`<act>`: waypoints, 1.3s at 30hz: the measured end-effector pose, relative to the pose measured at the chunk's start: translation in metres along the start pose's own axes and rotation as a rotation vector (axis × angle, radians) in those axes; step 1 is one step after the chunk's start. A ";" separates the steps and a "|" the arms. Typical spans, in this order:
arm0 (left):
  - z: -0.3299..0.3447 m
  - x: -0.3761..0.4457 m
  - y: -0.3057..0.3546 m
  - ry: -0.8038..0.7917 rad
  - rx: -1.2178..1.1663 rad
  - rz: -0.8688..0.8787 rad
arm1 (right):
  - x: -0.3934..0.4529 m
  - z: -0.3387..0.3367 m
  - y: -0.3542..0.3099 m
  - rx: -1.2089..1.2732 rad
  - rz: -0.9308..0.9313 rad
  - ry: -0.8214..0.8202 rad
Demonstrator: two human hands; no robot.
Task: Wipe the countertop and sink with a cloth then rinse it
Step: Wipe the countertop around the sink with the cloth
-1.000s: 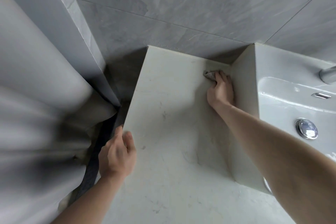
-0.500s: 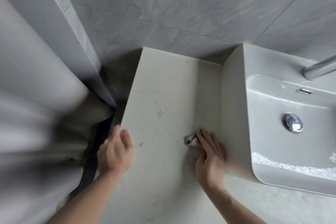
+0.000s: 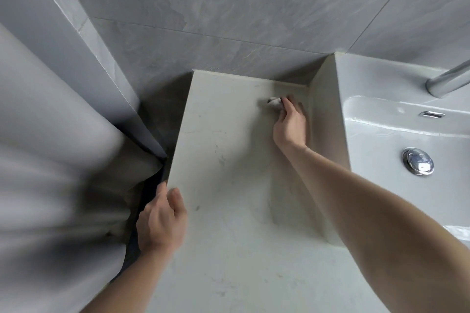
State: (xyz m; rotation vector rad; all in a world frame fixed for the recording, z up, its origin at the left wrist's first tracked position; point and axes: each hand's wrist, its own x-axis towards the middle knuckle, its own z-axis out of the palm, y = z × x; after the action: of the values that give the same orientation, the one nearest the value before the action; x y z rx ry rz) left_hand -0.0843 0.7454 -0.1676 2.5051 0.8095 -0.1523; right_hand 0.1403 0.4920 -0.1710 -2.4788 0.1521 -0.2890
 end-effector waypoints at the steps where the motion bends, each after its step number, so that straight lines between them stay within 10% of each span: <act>1: 0.000 0.000 0.000 0.001 0.003 -0.001 | 0.003 0.003 0.007 -0.095 -0.046 -0.044; 19: -0.008 -0.005 0.010 -0.008 0.017 -0.050 | -0.235 -0.056 0.026 -0.143 -0.052 -0.213; 28: -0.004 -0.004 0.006 0.003 -0.005 -0.022 | -0.132 -0.048 -0.006 0.184 0.041 -0.044; 39: 0.005 -0.001 -0.004 0.054 0.000 0.023 | -0.136 -0.044 0.019 -0.225 0.081 -0.246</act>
State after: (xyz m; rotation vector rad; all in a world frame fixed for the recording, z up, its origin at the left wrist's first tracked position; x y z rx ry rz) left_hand -0.0870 0.7449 -0.1733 2.5267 0.8023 -0.0770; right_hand -0.0034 0.4754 -0.1711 -2.6969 0.1899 0.0729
